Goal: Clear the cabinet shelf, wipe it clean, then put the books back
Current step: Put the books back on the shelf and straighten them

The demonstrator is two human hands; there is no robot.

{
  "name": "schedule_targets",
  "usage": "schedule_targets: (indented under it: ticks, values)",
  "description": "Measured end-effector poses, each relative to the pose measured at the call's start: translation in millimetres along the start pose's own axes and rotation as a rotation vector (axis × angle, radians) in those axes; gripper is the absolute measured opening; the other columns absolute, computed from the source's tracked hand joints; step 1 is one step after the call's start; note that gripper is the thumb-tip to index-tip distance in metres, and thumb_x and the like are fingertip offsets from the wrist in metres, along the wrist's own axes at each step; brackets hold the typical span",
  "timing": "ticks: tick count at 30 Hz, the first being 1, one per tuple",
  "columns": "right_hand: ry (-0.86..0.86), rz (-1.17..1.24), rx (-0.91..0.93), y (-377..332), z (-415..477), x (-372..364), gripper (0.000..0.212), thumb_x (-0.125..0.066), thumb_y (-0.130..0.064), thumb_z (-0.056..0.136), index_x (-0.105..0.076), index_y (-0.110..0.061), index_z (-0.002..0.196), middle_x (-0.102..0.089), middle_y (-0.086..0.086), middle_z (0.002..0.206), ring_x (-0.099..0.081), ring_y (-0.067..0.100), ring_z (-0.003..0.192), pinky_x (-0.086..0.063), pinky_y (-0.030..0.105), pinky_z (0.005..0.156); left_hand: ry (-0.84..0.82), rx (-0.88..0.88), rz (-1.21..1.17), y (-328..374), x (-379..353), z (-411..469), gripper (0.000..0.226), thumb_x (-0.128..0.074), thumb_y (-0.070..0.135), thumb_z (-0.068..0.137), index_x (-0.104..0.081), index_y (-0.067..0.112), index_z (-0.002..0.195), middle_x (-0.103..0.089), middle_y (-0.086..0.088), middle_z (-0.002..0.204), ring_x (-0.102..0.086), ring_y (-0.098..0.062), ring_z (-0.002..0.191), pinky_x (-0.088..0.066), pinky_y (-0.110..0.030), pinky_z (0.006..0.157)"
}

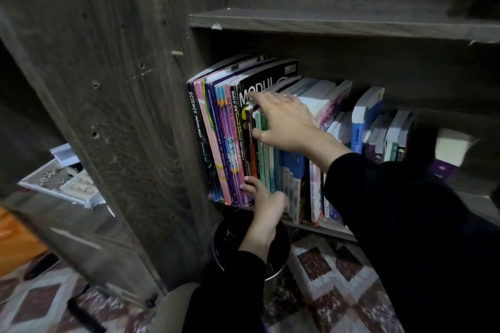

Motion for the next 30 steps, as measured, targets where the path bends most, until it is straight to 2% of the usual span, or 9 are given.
schedule_targets:
  ticks: [4, 10, 13, 16, 18, 20, 22, 25, 30]
  values:
    - [-0.005, -0.009, -0.005, -1, 2, -1, 0.072, -0.057, -0.041, 0.088, -0.025, -0.021, 0.149, -0.038, 0.0, 0.15, -0.035, 0.019, 0.137, -0.021, 0.043, 0.116, -0.103, 0.108, -0.085, -10, 12, 1, 0.117, -0.056, 0.006, 0.059, 0.011, 0.042, 0.148, 0.015, -0.02, 0.157, 0.012, -0.028, 0.146, -0.013, -0.054, 0.116]
    - [-0.003, 0.01, -0.012, -2, 2, 1, 0.068, -0.057, -0.039, 0.087, -0.028, -0.022, 0.146, -0.04, -0.001, 0.148, -0.036, 0.018, 0.136, -0.021, 0.045, 0.117, -0.049, 0.122, -0.073, 9, 31, -7, 0.094, -0.056, 0.009, 0.059, -0.026, 0.029, 0.146, 0.022, -0.018, 0.155, 0.011, -0.034, 0.145, -0.018, -0.044, 0.112]
    - [-0.014, 0.019, -0.019, -2, 2, 2, 0.067, -0.058, -0.039, 0.087, -0.03, -0.023, 0.146, -0.04, -0.001, 0.148, -0.036, 0.018, 0.136, -0.021, 0.044, 0.117, -0.039, 0.158, -0.058, 7, 31, -10, 0.086, -0.057, 0.002, 0.072, -0.025, 0.03, 0.147, 0.012, -0.018, 0.157, -0.001, -0.037, 0.144, -0.026, -0.043, 0.111]
    - [-0.019, 0.022, -0.024, -2, 1, 2, 0.067, -0.058, -0.039, 0.087, -0.03, -0.024, 0.146, -0.04, -0.001, 0.148, -0.036, 0.018, 0.136, -0.02, 0.044, 0.117, 0.302, 0.016, -0.127, 11, 47, -18, 0.07, -0.05, -0.002, 0.082, -0.034, 0.023, 0.145, -0.028, -0.009, 0.152, -0.037, -0.028, 0.13, -0.038, -0.036, 0.1]
    - [-0.02, 0.02, -0.021, -2, 1, 2, 0.067, -0.058, -0.04, 0.087, -0.029, -0.024, 0.146, -0.04, -0.001, 0.148, -0.036, 0.018, 0.136, -0.02, 0.044, 0.117, 0.558, -0.196, -0.077, 31, 64, -28, 0.068, -0.05, -0.002, 0.086, -0.027, 0.013, 0.147, -0.029, -0.009, 0.15, -0.035, -0.027, 0.134, -0.032, -0.037, 0.108]
    - [-0.016, 0.015, -0.021, -2, 2, 1, 0.068, -0.058, -0.041, 0.087, -0.029, -0.025, 0.146, -0.039, -0.001, 0.149, -0.035, 0.017, 0.136, -0.02, 0.044, 0.116, 0.624, -0.324, 0.098, 46, 75, -23, 0.078, -0.055, 0.0, 0.085, -0.015, 0.011, 0.151, -0.018, -0.012, 0.155, -0.021, -0.029, 0.142, -0.019, -0.039, 0.116]
    - [-0.011, 0.006, -0.019, -1, 3, 0, 0.068, -0.058, -0.042, 0.087, -0.029, -0.025, 0.146, -0.039, -0.001, 0.149, -0.035, 0.017, 0.137, -0.02, 0.044, 0.116, 0.572, -0.319, 0.282, 48, 82, -10, 0.093, -0.06, 0.004, 0.082, -0.001, 0.013, 0.153, -0.012, -0.015, 0.157, -0.012, -0.032, 0.144, -0.012, -0.04, 0.117]
    - [-0.007, -0.007, -0.008, 0, 4, -3, 0.071, -0.059, -0.042, 0.085, -0.028, -0.024, 0.147, -0.038, -0.001, 0.15, -0.034, 0.018, 0.138, -0.019, 0.044, 0.116, 0.438, -0.316, 0.498, 39, 84, 3, 0.117, -0.075, 0.019, 0.078, 0.017, 0.016, 0.15, -0.006, -0.017, 0.157, -0.013, -0.034, 0.143, -0.015, -0.045, 0.115]
    - [-0.001, -0.016, 0.001, -2, 6, -3, 0.07, -0.058, -0.042, 0.087, -0.027, -0.024, 0.147, -0.036, -0.001, 0.151, -0.032, 0.017, 0.139, -0.017, 0.043, 0.117, 0.497, -0.39, 0.696, 32, 84, 12, 0.135, -0.081, 0.044, 0.067, 0.023, 0.009, 0.145, -0.016, -0.023, 0.151, -0.029, -0.04, 0.132, -0.025, -0.045, 0.109]
Point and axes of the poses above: each hand's wrist, its own z-axis towards the middle knuckle, its own x-axis out of the back of the hand, y = z × x, the point moved 5 cm from there along z, towards the middle knuckle
